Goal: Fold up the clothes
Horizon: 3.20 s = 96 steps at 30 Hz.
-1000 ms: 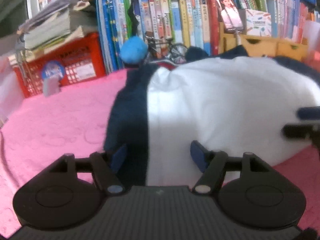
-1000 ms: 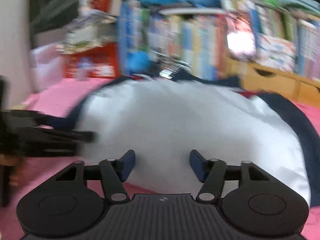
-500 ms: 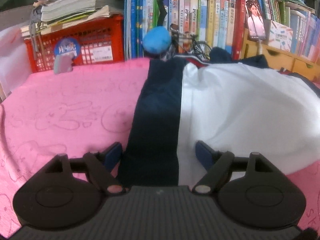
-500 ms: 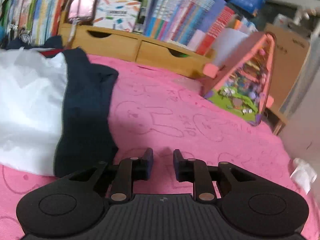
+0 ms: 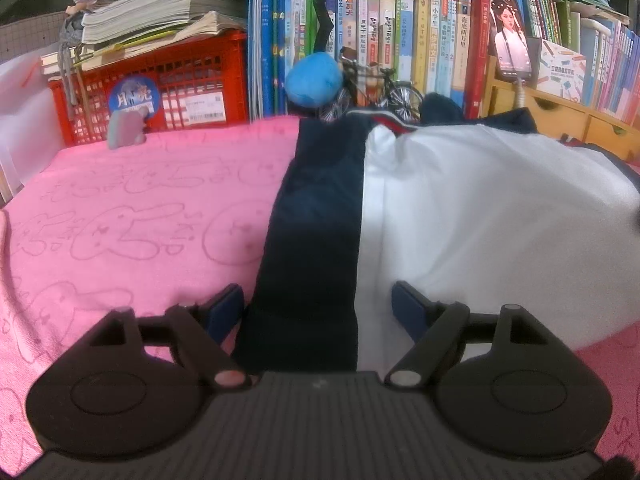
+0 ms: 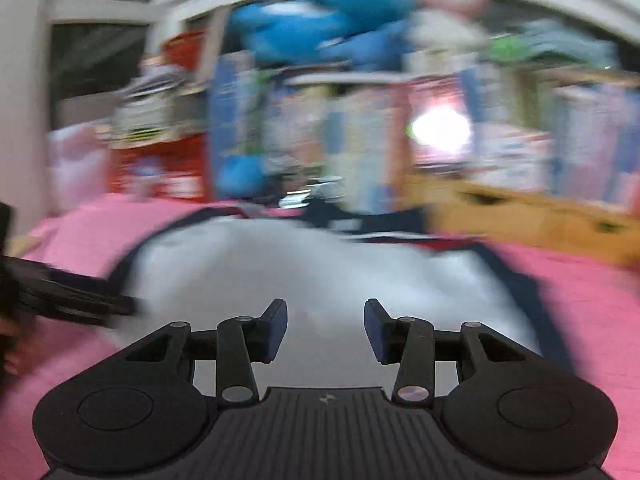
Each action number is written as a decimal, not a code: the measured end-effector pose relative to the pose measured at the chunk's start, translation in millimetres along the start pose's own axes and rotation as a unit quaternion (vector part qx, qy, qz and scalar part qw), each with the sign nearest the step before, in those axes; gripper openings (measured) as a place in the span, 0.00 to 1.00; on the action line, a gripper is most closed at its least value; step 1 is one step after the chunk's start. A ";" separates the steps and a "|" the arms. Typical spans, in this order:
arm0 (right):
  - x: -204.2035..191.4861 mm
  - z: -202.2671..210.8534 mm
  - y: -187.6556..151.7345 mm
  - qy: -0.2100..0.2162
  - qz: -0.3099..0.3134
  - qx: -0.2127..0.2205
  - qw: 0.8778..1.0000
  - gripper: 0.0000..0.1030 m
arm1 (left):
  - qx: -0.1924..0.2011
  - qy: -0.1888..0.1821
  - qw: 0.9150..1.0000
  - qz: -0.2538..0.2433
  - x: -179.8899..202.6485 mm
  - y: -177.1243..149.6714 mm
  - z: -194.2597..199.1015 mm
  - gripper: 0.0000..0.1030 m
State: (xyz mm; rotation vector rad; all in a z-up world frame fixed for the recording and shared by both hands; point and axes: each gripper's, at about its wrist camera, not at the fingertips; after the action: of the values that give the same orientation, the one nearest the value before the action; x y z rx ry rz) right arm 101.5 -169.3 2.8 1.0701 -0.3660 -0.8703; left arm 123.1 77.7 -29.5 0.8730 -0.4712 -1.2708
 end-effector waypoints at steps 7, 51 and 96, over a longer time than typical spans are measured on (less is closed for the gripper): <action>-8.6 -75.5 12.6 0.017 -0.014 -0.064 0.998 0.43 | -0.002 0.001 1.000 0.002 -0.5 0.1 -0.1 0.81; 46.9 -4.8 -41.3 -0.032 -0.165 -0.009 0.986 1.00 | -0.049 -0.054 0.991 -0.115 179.1 128.9 -111.5 0.27; -17.3 -52.5 -35.3 -0.099 -0.110 -0.039 0.988 0.51 | 0.016 -0.162 0.986 -0.023 13.9 46.4 36.5 0.36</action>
State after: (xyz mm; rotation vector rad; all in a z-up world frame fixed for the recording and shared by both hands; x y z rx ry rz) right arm 109.1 -131.1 -50.0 0.9666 -0.3806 -1.1833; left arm 128.7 55.7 26.7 0.7086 -0.7333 -1.4586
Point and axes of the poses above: each gripper's, at about its wrist camera, not at the fingertips, and z roughly against the way its jaws point, x to its right, y to its top, and after that the axes turned 13 degrees about y, right-handed
